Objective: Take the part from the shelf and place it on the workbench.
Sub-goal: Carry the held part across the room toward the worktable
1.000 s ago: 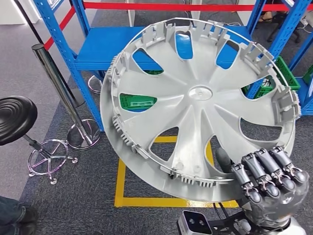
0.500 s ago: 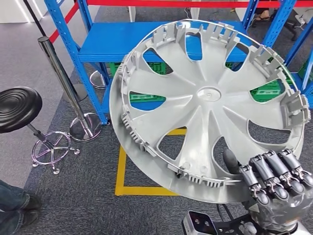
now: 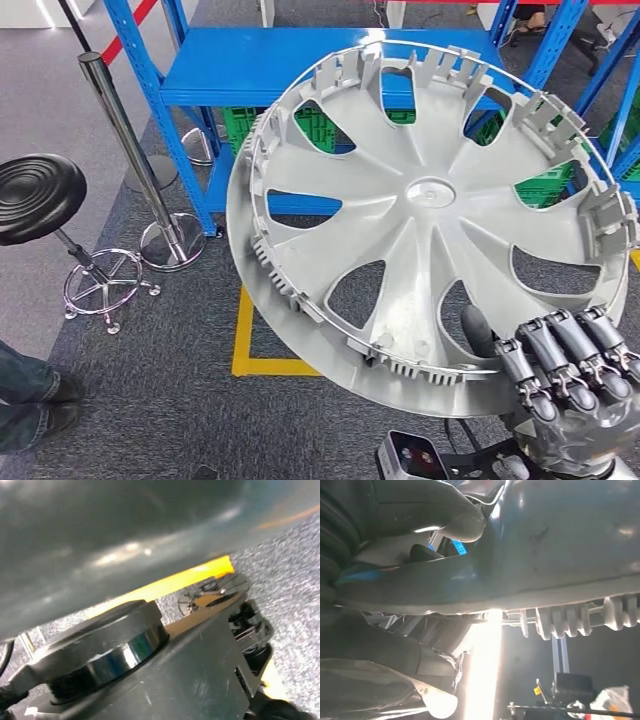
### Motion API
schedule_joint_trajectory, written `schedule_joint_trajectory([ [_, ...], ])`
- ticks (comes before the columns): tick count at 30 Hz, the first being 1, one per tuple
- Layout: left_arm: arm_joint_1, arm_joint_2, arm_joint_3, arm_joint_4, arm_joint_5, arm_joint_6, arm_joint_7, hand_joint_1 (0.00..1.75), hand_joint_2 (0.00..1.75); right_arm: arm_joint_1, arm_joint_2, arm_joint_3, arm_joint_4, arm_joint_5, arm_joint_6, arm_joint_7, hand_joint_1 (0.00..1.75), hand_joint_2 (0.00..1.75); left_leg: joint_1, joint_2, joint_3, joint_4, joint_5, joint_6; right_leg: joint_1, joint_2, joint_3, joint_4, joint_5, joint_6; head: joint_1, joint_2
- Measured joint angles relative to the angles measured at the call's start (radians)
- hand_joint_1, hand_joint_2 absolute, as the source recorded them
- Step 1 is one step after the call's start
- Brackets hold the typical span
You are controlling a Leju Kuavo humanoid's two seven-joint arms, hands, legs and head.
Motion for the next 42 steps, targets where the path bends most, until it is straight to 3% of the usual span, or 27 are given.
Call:
schedule_joint_trajectory([
  [2,-0.002,0.000,0.000,0.000,0.000,0.000,0.000,0.00,0.00,-0.002,0.000,0.000,0.000,0.000,0.000,0.000,1.75,1.75,0.005,0.000,-0.021,0.013,0.010,-0.008,-0.008,0.000,0.061,-0.072,0.020,0.010,0.000,0.000],
  [3,-0.003,-0.001,0.000,0.000,-0.001,0.000,0.000,0.00,0.00,-0.004,0.000,-0.001,-0.001,0.000,0.000,0.000,1.75,1.75,0.008,-0.001,-0.040,0.024,0.026,-0.019,-0.007,0.001,0.106,-0.142,0.011,0.004,0.003,0.000],
  [4,-0.002,-0.001,-0.001,0.000,-0.006,0.000,0.001,0.00,0.00,-0.006,0.001,-0.002,-0.003,0.000,0.000,0.003,1.75,1.75,0.011,-0.002,-0.063,0.070,-0.007,-0.034,-0.007,-0.001,0.135,-0.207,0.010,-0.011,0.002,0.000],
  [6,-0.001,-0.002,-0.004,0.000,-0.016,0.000,0.002,0.00,0.00,-0.009,0.003,-0.003,-0.005,0.000,0.000,0.007,1.75,1.75,0.014,-0.004,-0.099,0.205,-0.109,-0.058,0.001,-0.005,0.136,-0.276,0.009,-0.052,-0.001,0.000],
  [7,-0.001,-0.001,-0.006,0.000,-0.021,-0.001,0.003,0.00,0.00,-0.010,0.004,-0.004,-0.005,0.001,0.000,0.009,1.75,1.75,0.015,-0.004,-0.105,0.283,-0.171,-0.063,0.002,-0.008,0.114,-0.273,0.031,-0.062,-0.005,0.000],
  [8,-0.003,-0.001,-0.006,0.000,-0.023,-0.002,0.003,0.00,0.00,-0.012,0.004,-0.004,-0.005,0.001,0.000,0.009,1.75,1.75,0.014,-0.004,-0.099,0.322,-0.176,-0.062,0.004,-0.009,0.098,-0.270,0.043,-0.063,-0.005,0.000],
  [9,-0.005,-0.001,-0.007,0.000,-0.024,-0.002,0.003,0.00,0.00,-0.013,0.005,-0.004,-0.005,0.001,0.000,0.009,1.75,1.75,0.014,-0.004,-0.081,0.333,-0.159,-0.058,0.007,-0.009,0.080,-0.266,0.056,-0.063,-0.006,0.000],
  [11,-0.009,-0.002,-0.008,0.000,-0.027,-0.004,0.003,0.00,0.00,-0.015,0.005,-0.004,-0.005,0.002,0.000,0.011,1.75,1.75,0.009,-0.005,0.000,0.254,-0.111,-0.042,0.011,-0.009,0.044,-0.259,0.080,-0.063,-0.006,0.000],
  [13,-0.014,-0.001,-0.008,0.000,-0.028,-0.002,0.003,0.00,0.00,-0.017,0.005,-0.004,-0.005,0.002,0.000,0.012,1.75,1.75,0.002,-0.006,0.102,0.108,-0.117,-0.024,0.014,-0.009,0.022,-0.257,0.099,-0.056,-0.005,0.000],
  [15,-0.018,-0.003,-0.009,0.000,-0.030,0.004,0.003,0.00,0.00,-0.019,0.005,-0.004,-0.005,0.002,0.000,0.015,1.75,1.75,-0.007,-0.007,0.143,0.027,-0.140,-0.014,0.010,-0.012,0.013,-0.260,0.117,-0.042,-0.005,0.000],
  [17,-0.016,-0.007,-0.012,0.000,-0.032,0.008,0.004,0.00,0.00,-0.019,0.005,-0.004,-0.005,0.002,0.000,0.017,1.75,1.75,-0.009,-0.006,0.138,0.010,-0.125,-0.008,0.005,-0.013,0.008,-0.264,0.126,-0.029,-0.005,0.000],
  [18,-0.015,-0.009,-0.015,0.000,-0.034,0.009,0.005,0.00,0.00,-0.019,0.005,-0.004,-0.005,0.002,0.000,0.017,1.75,1.75,-0.008,-0.005,0.132,0.005,-0.113,-0.003,0.004,-0.011,0.000,-0.252,0.113,-0.024,-0.004,0.000],
  [20,-0.015,-0.012,-0.021,0.000,-0.036,0.010,0.006,0.00,0.00,-0.019,0.005,-0.003,-0.005,0.002,0.000,0.018,1.75,1.75,-0.005,-0.003,0.113,0.000,-0.089,0.005,0.004,-0.005,-0.035,-0.169,0.043,-0.017,0.000,0.000],
  [22,-0.015,-0.017,-0.023,0.000,-0.038,0.010,0.007,0.00,0.00,-0.019,0.005,-0.003,-0.005,0.002,0.000,0.018,1.75,1.75,-0.007,-0.003,0.086,0.003,-0.069,0.008,0.004,-0.002,-0.073,-0.040,-0.036,-0.011,0.003,0.000],
  [23,-0.014,-0.018,-0.024,0.000,-0.038,0.010,0.007,0.00,0.00,-0.018,0.005,-0.003,-0.005,0.002,0.000,0.018,1.75,1.75,-0.008,-0.003,0.072,0.005,-0.060,0.008,0.004,-0.001,-0.076,-0.002,-0.054,-0.009,0.004,0.000],
  [24,-0.014,-0.018,-0.024,0.000,-0.039,0.010,0.007,0.00,0.00,-0.018,0.005,-0.003,-0.005,0.002,0.000,0.018,1.75,1.75,-0.008,-0.003,0.060,0.007,-0.051,0.007,0.004,-0.001,-0.059,-0.004,-0.053,-0.008,0.004,0.000],
  [25,-0.013,-0.018,-0.024,0.000,-0.039,0.009,0.007,0.00,0.00,-0.018,0.005,-0.003,-0.005,0.002,0.000,0.018,1.75,1.75,-0.008,-0.003,0.049,0.011,-0.045,0.005,0.004,-0.002,-0.020,-0.048,-0.036,-0.008,0.004,0.000],
  [27,-0.013,-0.018,-0.024,0.000,-0.037,0.009,0.006,0.00,0.00,-0.019,0.005,-0.003,-0.005,0.002,0.000,0.016,1.75,1.75,-0.009,-0.003,0.031,0.024,-0.037,-0.002,0.005,-0.002,0.082,-0.192,-0.001,-0.012,0.005,0.000],
  [29,-0.012,-0.020,-0.024,0.000,-0.035,0.012,0.002,0.00,0.00,-0.019,0.005,-0.003,-0.005,0.002,0.000,0.015,1.75,1.75,-0.012,-0.003,0.021,0.035,-0.031,-0.011,0.007,-0.001,0.131,-0.275,0.010,-0.025,0.004,0.000],
  [32,-0.010,-0.025,-0.024,0.000,-0.034,0.019,0.001,0.00,0.00,-0.018,0.005,-0.003,-0.006,0.002,0.000,0.014,1.75,1.75,-0.009,-0.004,0.016,0.040,-0.025,-0.027,0.010,-0.001,0.127,-0.282,0.020,-0.048,0.003,0.000],
  [33,-0.009,-0.026,-0.024,0.000,-0.034,0.020,0.001,0.00,0.00,-0.019,0.005,-0.003,-0.006,0.002,0.000,0.014,1.75,1.75,-0.008,-0.004,0.011,0.052,-0.036,-0.033,0.008,-0.002,0.126,-0.283,0.026,-0.056,0.002,0.000],
  [35,-0.008,-0.026,-0.024,0.000,-0.034,0.020,0.000,0.00,0.00,-0.019,0.005,-0.003,-0.006,0.002,0.000,0.012,1.75,1.75,-0.003,-0.006,-0.023,0.136,-0.099,-0.047,0.005,-0.005,0.121,-0.285,0.040,-0.066,-0.004,0.000],
  [37,-0.006,-0.027,-0.024,0.000,-0.034,0.020,0.000,0.00,0.00,-0.019,0.005,-0.003,-0.006,0.002,0.000,0.012,1.75,1.75,0.003,-0.006,-0.072,0.270,-0.174,-0.057,0.005,-0.005,0.110,-0.283,0.050,-0.069,-0.009,0.000],
  [38,-0.004,-0.026,-0.024,0.000,-0.034,0.020,0.000,0.00,0.00,-0.019,0.005,-0.003,-0.006,0.002,0.000,0.012,1.75,1.75,0.005,-0.006,-0.085,0.315,-0.190,-0.060,0.005,-0.005,0.103,-0.282,0.054,-0.068,-0.009,0.000],
  [39,-0.004,-0.026,-0.024,0.000,-0.033,0.020,0.000,0.00,0.00,-0.019,0.005,-0.004,-0.006,0.002,0.000,0.012,1.75,1.75,0.007,-0.006,-0.081,0.324,-0.187,-0.061,0.004,-0.004,0.098,-0.281,0.057,-0.066,-0.009,0.000],
  [40,-0.003,-0.026,-0.024,0.000,-0.033,0.020,0.000,0.00,0.00,-0.019,0.005,-0.004,-0.006,0.002,0.000,0.012,1.75,1.75,0.010,-0.006,-0.059,0.294,-0.166,-0.061,0.004,-0.004,0.095,-0.280,0.060,-0.064,-0.009,0.000],
  [42,-0.003,-0.026,-0.024,0.000,-0.033,0.020,-0.001,0.00,0.00,-0.019,0.005,-0.004,-0.006,0.002,0.000,0.013,1.75,1.75,0.012,-0.007,0.020,0.155,-0.107,-0.057,0.004,-0.004,0.092,-0.278,0.063,-0.059,-0.009,0.000],
])
